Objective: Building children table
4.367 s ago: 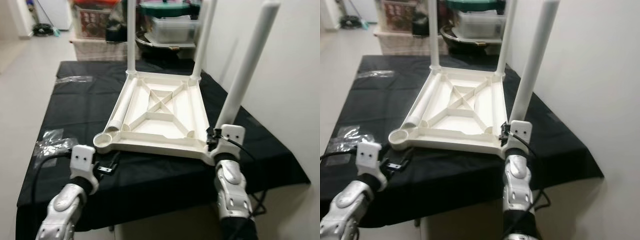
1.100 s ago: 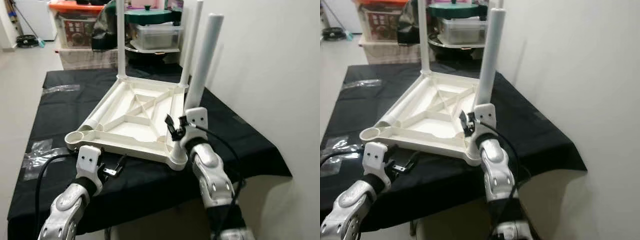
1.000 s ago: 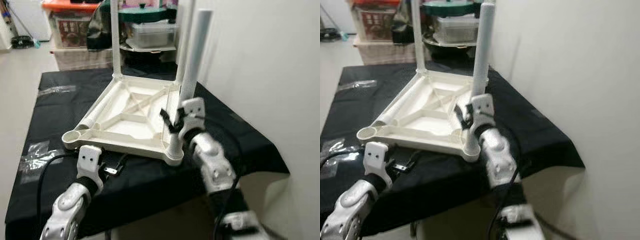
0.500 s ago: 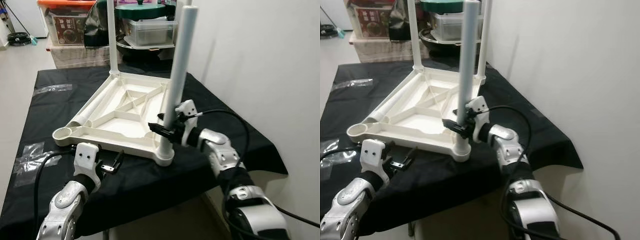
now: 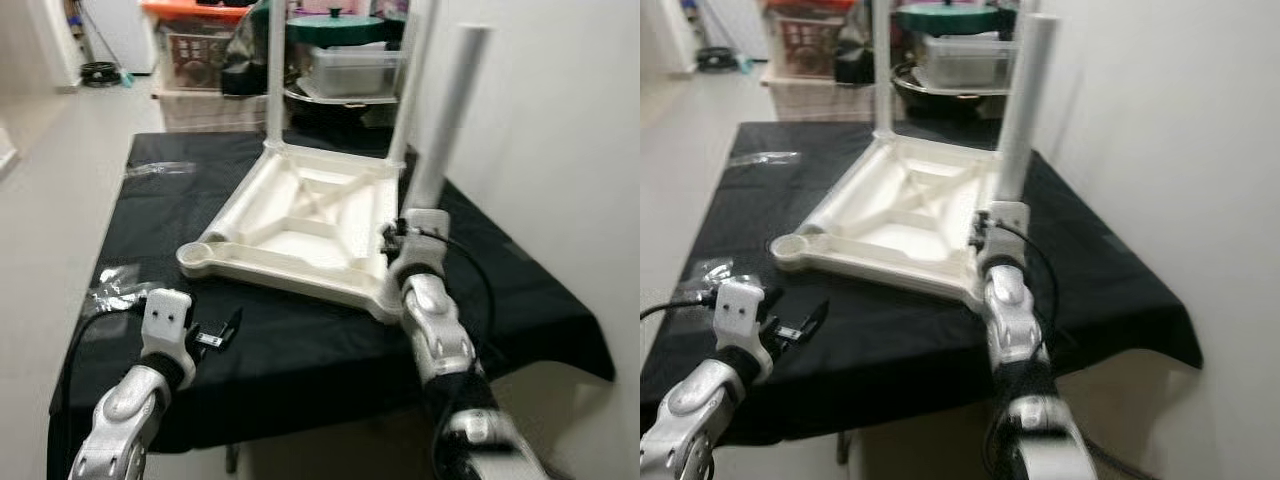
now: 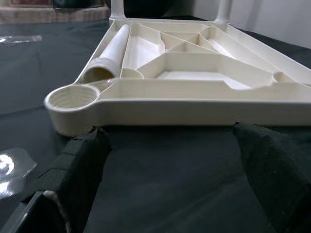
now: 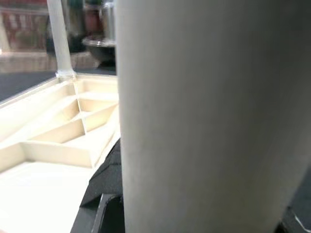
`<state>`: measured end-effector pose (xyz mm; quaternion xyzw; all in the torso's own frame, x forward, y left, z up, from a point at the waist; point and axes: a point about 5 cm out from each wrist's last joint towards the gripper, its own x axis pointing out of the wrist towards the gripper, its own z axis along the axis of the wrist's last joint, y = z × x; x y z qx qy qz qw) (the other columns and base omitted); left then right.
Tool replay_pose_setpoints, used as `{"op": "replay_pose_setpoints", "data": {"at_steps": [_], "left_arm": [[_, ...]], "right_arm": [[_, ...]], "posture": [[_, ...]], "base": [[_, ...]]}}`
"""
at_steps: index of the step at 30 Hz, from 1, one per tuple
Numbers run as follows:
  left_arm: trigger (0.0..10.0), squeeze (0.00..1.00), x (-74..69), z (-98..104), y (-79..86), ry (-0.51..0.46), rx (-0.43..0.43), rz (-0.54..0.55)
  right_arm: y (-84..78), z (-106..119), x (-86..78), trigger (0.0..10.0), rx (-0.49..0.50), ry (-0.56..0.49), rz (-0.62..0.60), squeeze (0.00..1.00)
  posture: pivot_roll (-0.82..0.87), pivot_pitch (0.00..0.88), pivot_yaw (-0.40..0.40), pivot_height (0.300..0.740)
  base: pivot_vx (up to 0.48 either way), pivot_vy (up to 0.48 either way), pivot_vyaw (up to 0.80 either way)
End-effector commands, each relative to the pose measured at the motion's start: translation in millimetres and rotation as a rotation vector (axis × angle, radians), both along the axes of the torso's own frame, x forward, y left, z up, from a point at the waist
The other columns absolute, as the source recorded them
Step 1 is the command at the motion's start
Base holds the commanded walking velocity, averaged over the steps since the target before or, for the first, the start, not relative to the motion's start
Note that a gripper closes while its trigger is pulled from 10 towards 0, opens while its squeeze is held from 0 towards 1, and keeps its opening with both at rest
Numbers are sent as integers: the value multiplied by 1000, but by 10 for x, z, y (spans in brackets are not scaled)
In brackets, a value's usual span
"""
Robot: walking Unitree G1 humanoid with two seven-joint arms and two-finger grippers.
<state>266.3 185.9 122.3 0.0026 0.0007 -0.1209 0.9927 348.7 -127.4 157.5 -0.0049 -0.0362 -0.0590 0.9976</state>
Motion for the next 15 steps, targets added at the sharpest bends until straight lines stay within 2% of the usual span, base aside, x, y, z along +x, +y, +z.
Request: {"op": "replay_pose_setpoints", "data": {"at_steps": [1,2,3,4,5,6,7,8,11,12,13,14,15], "left_arm": [[10000,0,13,-10,-72,4,-10,-24],[10000,0,13,-10,-72,4,-10,-24],[10000,0,21,-5,-67,3,-10,-26],[10000,0,21,-5,-67,3,-10,-26],[10000,0,28,-1,-60,2,-8,-26],[10000,0,34,3,-54,1,-8,-25],[10000,0,38,6,-50,-1,-8,-23],[10000,0,39,4,-53,-2,-8,-22],[10000,0,38,3,-56,-3,-8,-22],[10000,0,35,-3,-58,-3,-10,-20],[10000,0,35,-3,-58,-3,-10,-20],[10000,0,36,-7,-57,-2,-10,-19],[10000,0,41,-10,-62,-2,-10,-20]], "right_arm": [[142,-10,-64,0,-109,5,94,0],[142,-10,-64,0,-109,5,94,0],[231,62,-58,10000,-102,-37,170,0],[231,62,-58,10000,-102,-37,170,0],[299,131,-36,10000,-74,-76,266,0],[307,191,-10,10000,-65,-104,288,714],[292,250,31,10000,-71,-121,299,1000],[252,309,114,10000,-90,-118,327,1000],[218,350,169,10000,-106,-113,340,1000],[186,489,264,10000,-55,-115,533,0],[186,489,264,10000,-55,-115,533,0],[187,524,277,10000,-33,-117,643,0],[179,420,276,10000,-11,-41,811,0]], "posture": [[61,0,-96,740],[61,0,-96,740],[61,0,-98,740],[61,0,-98,740],[62,0,-101,740],[62,0,-101,740],[62,0,-101,740],[67,0,-106,740],[67,0,-106,740],[70,0,-112,740],[70,0,-112,740],[71,0,-111,740],[71,0,-109,740]], "base": [[0,0,0],[0,0,0],[0,0,0],[0,0,0],[0,0,0],[0,0,0],[0,0,0],[0,0,0],[0,0,0],[0,0,0],[0,0,0],[0,0,0],[0,0,0]]}}
